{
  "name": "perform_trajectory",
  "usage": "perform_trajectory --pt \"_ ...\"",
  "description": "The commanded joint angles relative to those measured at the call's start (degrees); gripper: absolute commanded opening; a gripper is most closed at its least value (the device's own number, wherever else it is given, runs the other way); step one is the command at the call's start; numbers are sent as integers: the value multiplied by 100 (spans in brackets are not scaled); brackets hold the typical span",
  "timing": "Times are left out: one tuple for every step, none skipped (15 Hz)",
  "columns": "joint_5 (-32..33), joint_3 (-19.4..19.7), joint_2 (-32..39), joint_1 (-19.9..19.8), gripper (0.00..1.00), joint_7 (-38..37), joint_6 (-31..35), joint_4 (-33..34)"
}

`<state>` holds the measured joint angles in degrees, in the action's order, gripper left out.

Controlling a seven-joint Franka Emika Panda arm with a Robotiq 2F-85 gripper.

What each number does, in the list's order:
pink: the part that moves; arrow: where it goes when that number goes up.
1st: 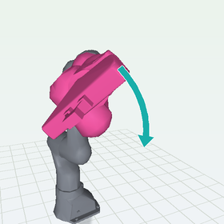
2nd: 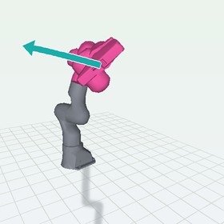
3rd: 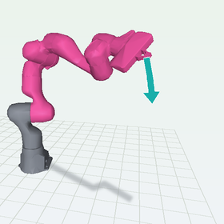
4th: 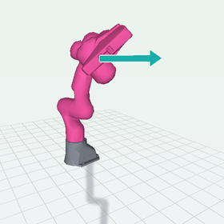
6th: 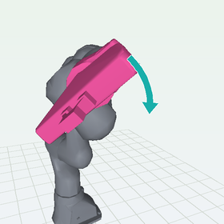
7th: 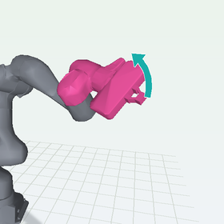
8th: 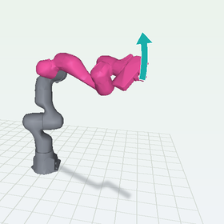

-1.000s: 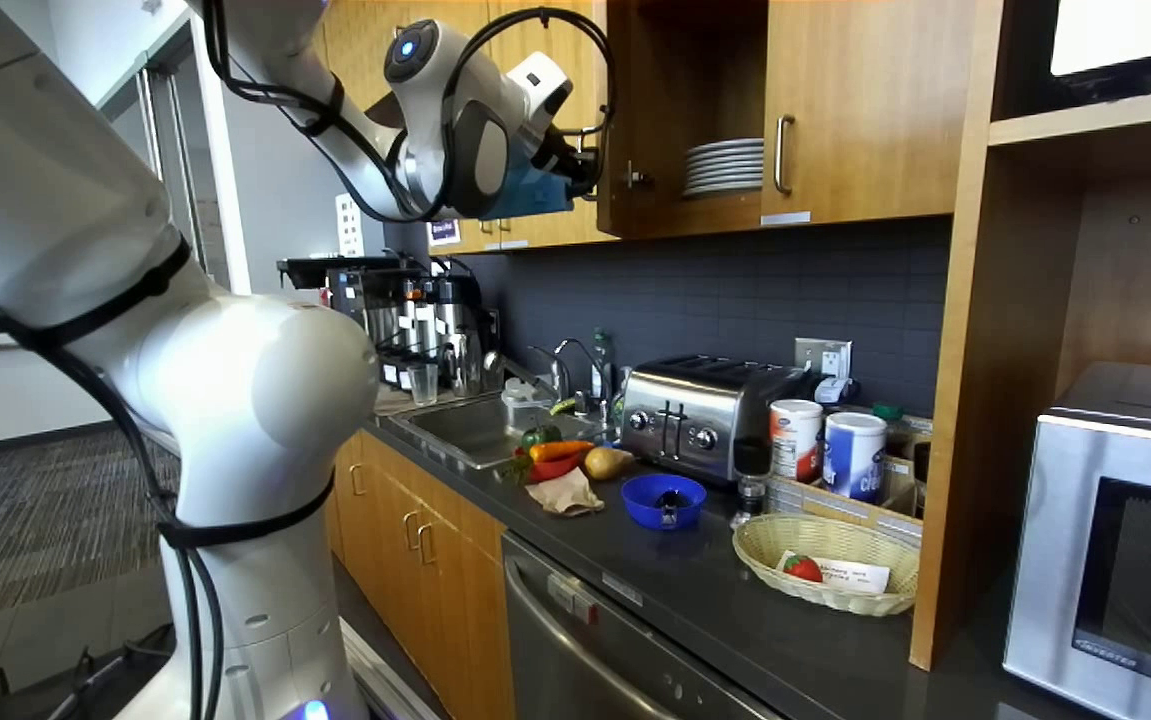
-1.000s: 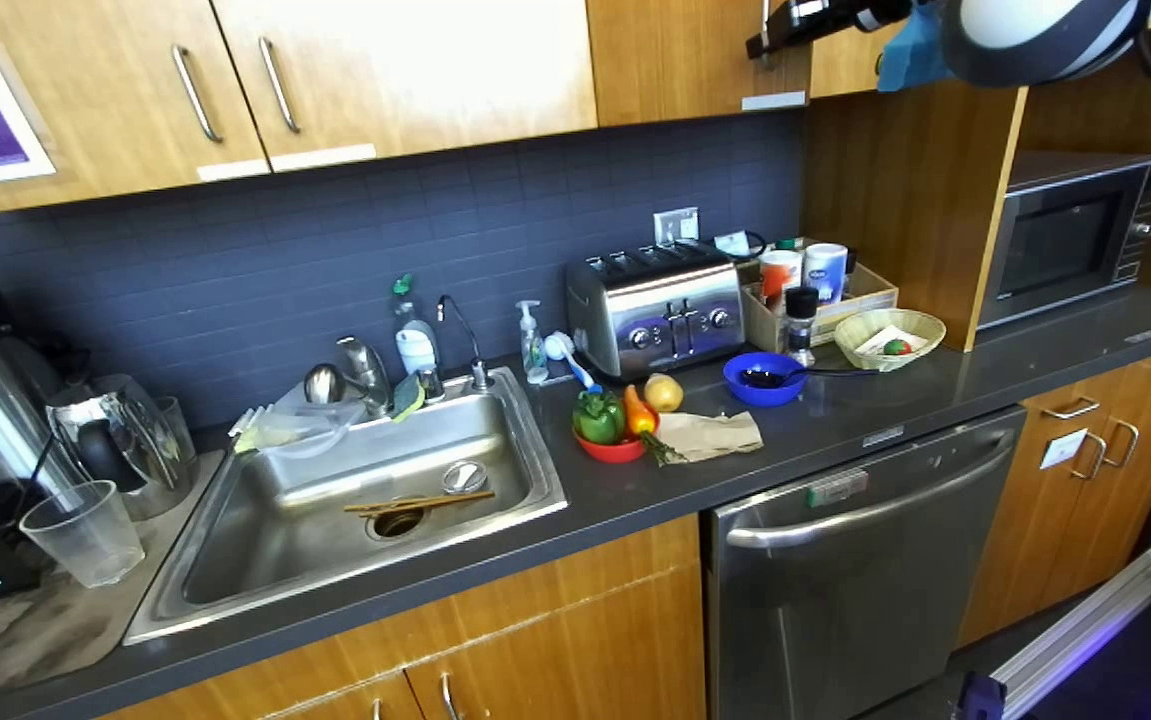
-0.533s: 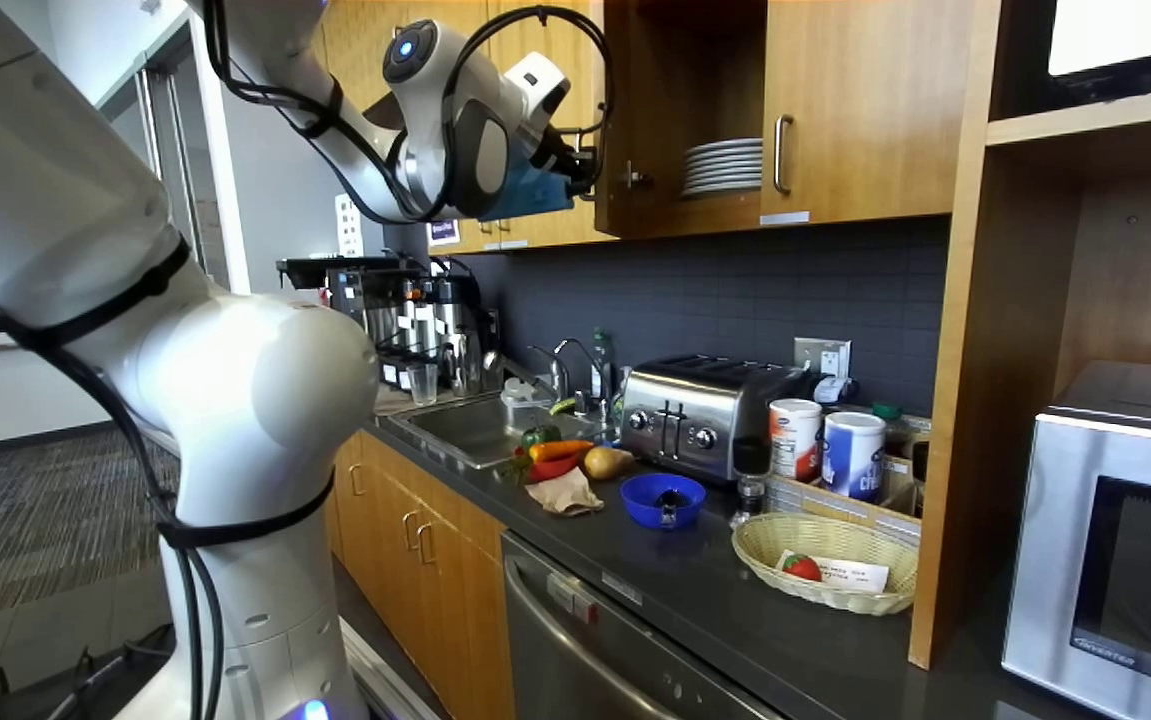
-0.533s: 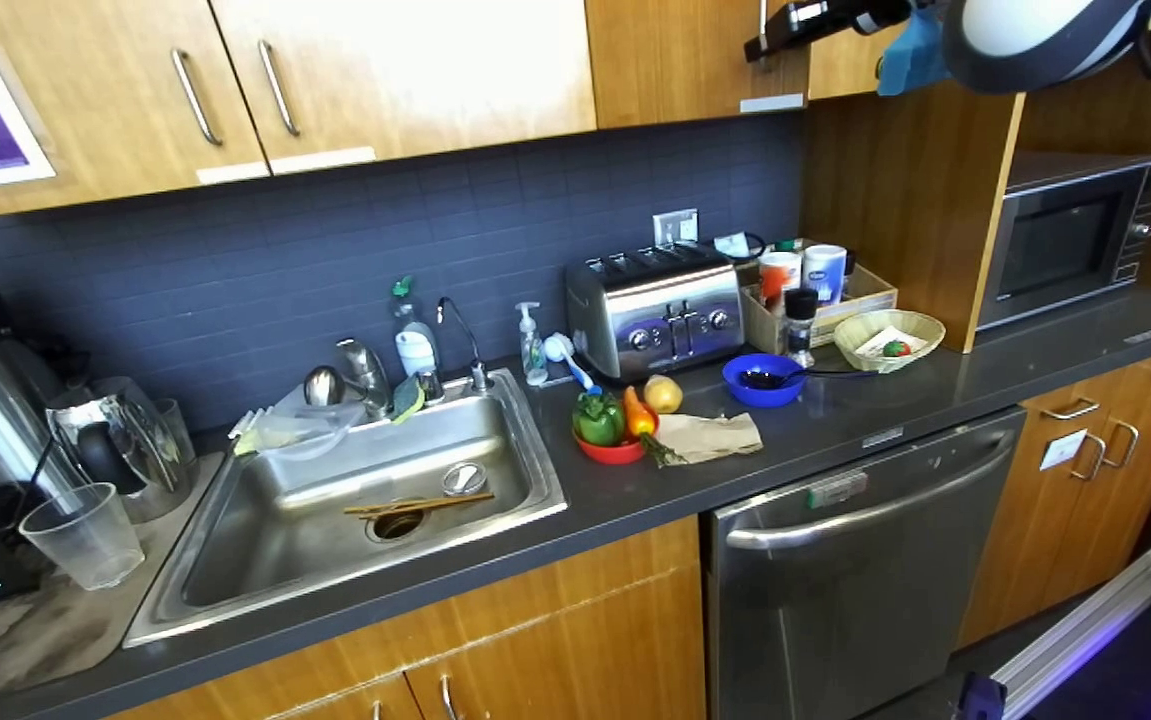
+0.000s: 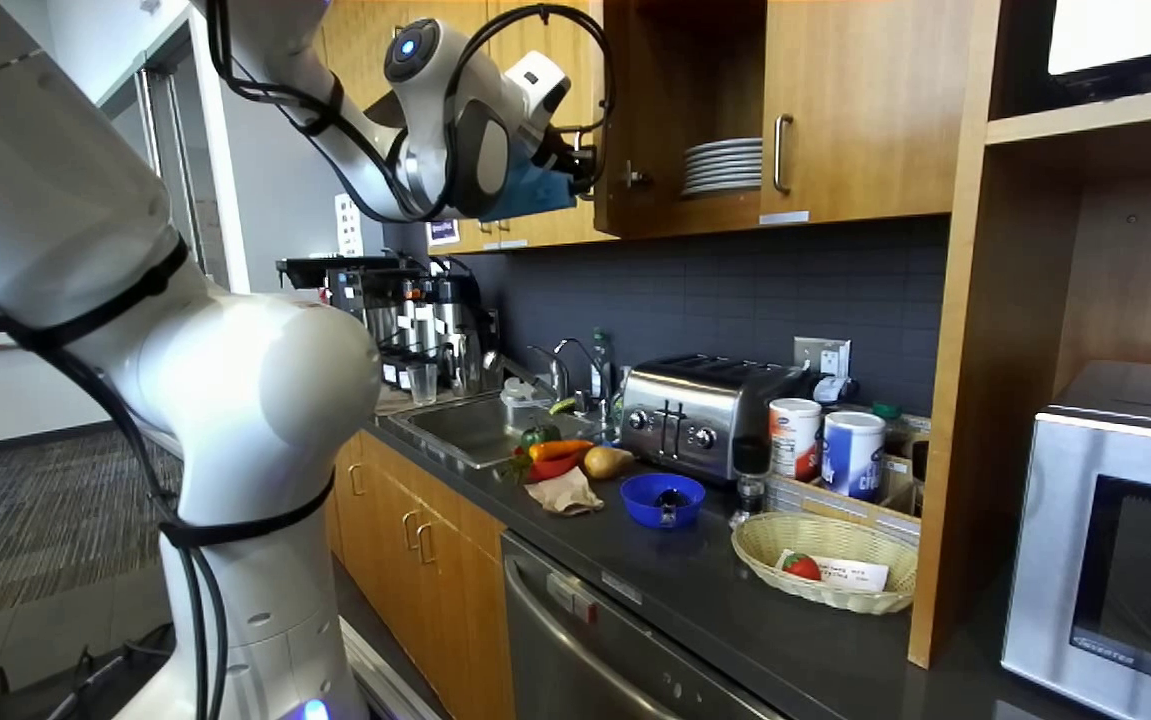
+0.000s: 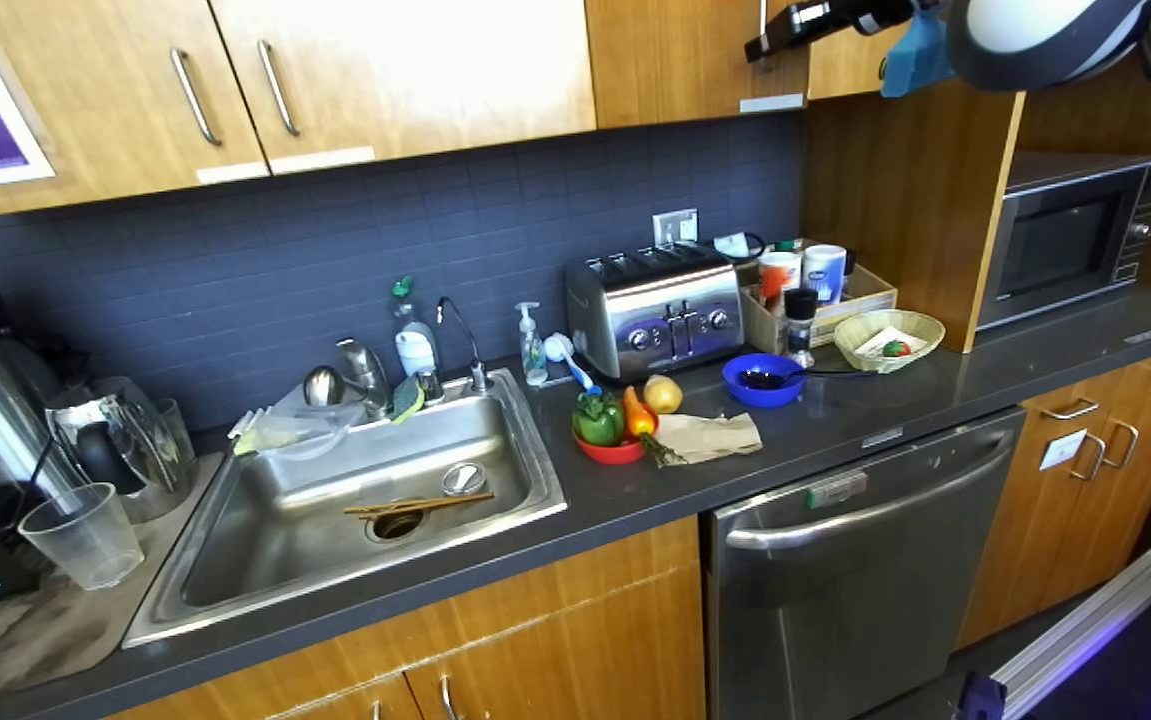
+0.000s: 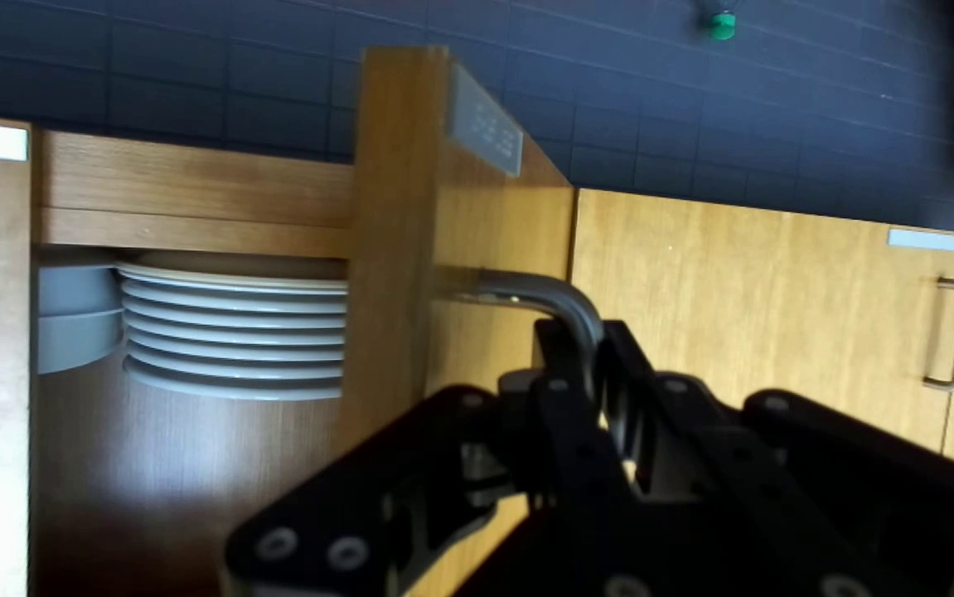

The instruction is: Open the top left cabinet door

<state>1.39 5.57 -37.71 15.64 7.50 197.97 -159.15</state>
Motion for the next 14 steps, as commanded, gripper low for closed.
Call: perform_trajectory --pt "173 34 114 435 3 29 0 0" --pt "169 51 128 445 3 39 0 -1" --pt "170 78 120 462 3 47 0 -1" --pt "172 111 107 486 3 58 0 -1" --pt "158 134 92 496 27 59 0 -1" --pt "158 169 80 520 39 71 -5 -1" --pt "163 217 44 577 44 79 -26 -2" --pt "168 262 14 633 49 90 -45 -4" --pt "180 338 -29 723 55 98 -85 -7" --pt "187 401 -50 794 62 113 -73 -7" --pt "200 467 -73 870 69 127 -98 -5" --pt "225 546 -98 948 75 141 -120 -2" --pt "255 631 -123 1020 83 156 -135 5" --pt "272 700 -146 1065 90 162 -179 14"
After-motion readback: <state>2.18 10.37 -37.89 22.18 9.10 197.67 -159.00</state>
